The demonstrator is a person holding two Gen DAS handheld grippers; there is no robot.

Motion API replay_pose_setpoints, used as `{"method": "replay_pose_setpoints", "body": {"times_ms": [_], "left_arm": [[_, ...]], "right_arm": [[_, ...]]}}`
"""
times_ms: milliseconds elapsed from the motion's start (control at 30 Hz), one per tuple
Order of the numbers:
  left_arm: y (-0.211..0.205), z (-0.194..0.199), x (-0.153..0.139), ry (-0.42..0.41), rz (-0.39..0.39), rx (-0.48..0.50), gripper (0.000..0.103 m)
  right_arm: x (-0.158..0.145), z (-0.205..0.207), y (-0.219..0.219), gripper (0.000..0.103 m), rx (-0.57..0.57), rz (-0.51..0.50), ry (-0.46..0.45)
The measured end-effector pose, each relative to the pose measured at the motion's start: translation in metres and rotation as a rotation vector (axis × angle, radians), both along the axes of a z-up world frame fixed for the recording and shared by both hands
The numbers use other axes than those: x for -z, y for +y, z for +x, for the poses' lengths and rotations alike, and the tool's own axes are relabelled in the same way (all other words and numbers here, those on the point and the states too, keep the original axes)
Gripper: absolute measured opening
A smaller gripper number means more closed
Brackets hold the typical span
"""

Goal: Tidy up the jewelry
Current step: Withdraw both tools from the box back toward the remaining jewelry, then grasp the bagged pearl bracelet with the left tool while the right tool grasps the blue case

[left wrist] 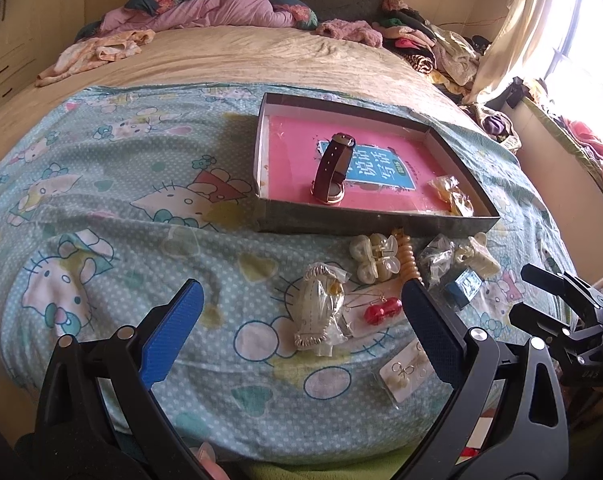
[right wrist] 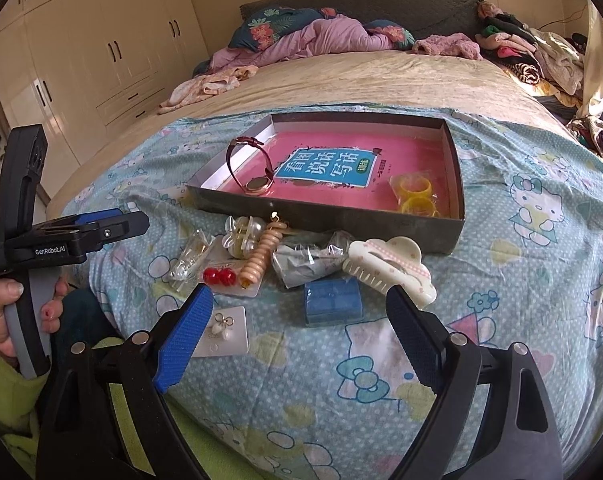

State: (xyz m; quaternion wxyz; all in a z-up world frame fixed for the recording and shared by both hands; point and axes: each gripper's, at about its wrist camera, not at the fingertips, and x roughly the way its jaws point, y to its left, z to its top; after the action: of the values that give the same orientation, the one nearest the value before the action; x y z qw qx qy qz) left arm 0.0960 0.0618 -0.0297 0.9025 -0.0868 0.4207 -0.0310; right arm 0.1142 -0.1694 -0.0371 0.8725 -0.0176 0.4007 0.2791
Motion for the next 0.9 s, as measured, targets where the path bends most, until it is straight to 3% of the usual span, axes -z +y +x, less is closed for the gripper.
{"method": "replay_pose_setpoints", "body": {"times_ms": [500, 700, 733, 900], "left_arm": [[-0.001, 0.006, 0.035, 0.085, -0.013, 0.023, 0.091], [-0.002, 0.009, 0.047, 0.118, -0.057, 0.044, 0.057], [-0.003, 0.010, 0.050, 0.125, -0.066, 0.048, 0.047], [-0.001, 0.011, 0.055, 0.136, -0.099, 0.054, 0.041]], "right_arm": [[0.025, 0.008, 0.004, 0.087, 0.002, -0.028, 0.050], [0.031, 0.013, 0.005, 0.087, 0.000, -0.036, 0.061], [0.033, 0.014, 0.005, 0.087, 0.000, -0.037, 0.061], [0.040, 0.020, 0.008, 0.080, -0.004, -0.048, 0.069]]}}
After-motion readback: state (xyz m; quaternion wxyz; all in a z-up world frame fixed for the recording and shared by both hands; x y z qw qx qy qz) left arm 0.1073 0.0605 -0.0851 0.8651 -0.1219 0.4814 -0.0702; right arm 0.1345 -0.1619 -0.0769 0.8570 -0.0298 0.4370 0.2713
